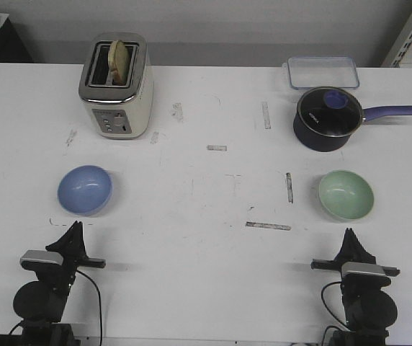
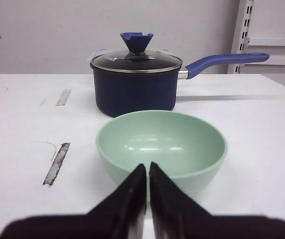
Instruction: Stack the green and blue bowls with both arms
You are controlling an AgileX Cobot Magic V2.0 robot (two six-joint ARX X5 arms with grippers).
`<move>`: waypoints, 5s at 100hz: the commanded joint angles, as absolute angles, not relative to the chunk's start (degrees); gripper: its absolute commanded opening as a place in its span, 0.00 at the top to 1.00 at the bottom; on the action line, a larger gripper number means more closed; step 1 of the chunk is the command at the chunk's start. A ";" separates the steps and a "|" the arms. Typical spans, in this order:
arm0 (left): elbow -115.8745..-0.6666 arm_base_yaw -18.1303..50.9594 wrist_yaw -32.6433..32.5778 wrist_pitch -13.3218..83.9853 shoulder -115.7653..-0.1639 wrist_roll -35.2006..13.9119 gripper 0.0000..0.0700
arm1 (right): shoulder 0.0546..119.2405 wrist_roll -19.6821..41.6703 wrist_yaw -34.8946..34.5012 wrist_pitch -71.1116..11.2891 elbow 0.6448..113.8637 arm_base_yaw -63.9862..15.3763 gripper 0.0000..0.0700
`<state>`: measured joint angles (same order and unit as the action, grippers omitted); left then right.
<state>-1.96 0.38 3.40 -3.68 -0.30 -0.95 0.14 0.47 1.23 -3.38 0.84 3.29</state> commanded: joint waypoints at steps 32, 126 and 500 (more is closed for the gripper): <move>-0.78 0.38 3.68 -4.80 -0.25 -0.69 1.00 | 0.05 1.41 1.32 -2.55 0.73 3.22 0.99; -0.78 0.38 3.68 -4.82 -0.25 -0.67 1.00 | 35.35 2.50 1.87 -23.75 54.76 3.25 0.76; -0.78 0.38 3.64 -6.13 -0.25 -0.69 1.00 | 79.64 2.74 -8.19 -35.48 75.35 -33.85 0.78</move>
